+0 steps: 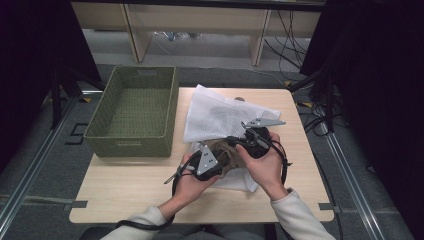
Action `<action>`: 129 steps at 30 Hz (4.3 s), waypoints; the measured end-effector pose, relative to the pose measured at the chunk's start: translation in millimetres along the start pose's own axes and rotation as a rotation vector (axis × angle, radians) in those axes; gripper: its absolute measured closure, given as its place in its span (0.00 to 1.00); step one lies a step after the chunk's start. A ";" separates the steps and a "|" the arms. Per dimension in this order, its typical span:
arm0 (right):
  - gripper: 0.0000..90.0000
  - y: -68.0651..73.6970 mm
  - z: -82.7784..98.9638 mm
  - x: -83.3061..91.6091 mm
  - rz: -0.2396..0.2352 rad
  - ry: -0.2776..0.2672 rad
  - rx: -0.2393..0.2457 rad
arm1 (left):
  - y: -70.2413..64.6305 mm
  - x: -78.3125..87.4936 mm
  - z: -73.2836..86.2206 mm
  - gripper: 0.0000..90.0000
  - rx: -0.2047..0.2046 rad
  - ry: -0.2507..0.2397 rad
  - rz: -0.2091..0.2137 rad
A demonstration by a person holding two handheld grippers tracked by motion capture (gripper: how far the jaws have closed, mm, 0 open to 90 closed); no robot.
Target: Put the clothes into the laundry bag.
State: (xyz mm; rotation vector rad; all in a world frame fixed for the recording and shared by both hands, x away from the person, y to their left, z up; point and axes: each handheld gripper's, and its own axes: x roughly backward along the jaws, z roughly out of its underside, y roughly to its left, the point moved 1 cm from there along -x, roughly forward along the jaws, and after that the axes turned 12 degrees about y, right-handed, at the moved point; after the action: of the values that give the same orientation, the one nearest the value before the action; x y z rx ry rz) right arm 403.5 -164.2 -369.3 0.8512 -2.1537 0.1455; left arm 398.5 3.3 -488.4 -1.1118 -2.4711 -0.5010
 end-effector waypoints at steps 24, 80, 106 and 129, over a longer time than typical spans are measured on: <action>1.00 5.7 12.5 -2.0 -0.038 0.057 -0.011 | 30.0 36.7 26.6 0.71 0.037 0.081 -0.032; 1.00 5.7 63.2 -54.4 -0.069 0.368 0.005 | 43.1 114.2 106.9 1.00 0.329 0.211 0.062; 1.00 23.5 70.7 -73.5 -0.112 0.528 0.098 | 62.7 90.8 101.2 0.96 0.349 0.338 0.022; 1.00 19.8 62.1 -67.3 -0.036 0.355 0.045 | 59.0 152.9 135.2 0.96 0.427 0.278 0.014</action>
State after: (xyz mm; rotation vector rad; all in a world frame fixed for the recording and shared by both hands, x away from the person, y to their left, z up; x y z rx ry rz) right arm 382.0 -136.3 -456.1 0.8208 -1.8082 0.3049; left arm 323.4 199.2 -522.3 -0.8232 -2.1850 -0.1009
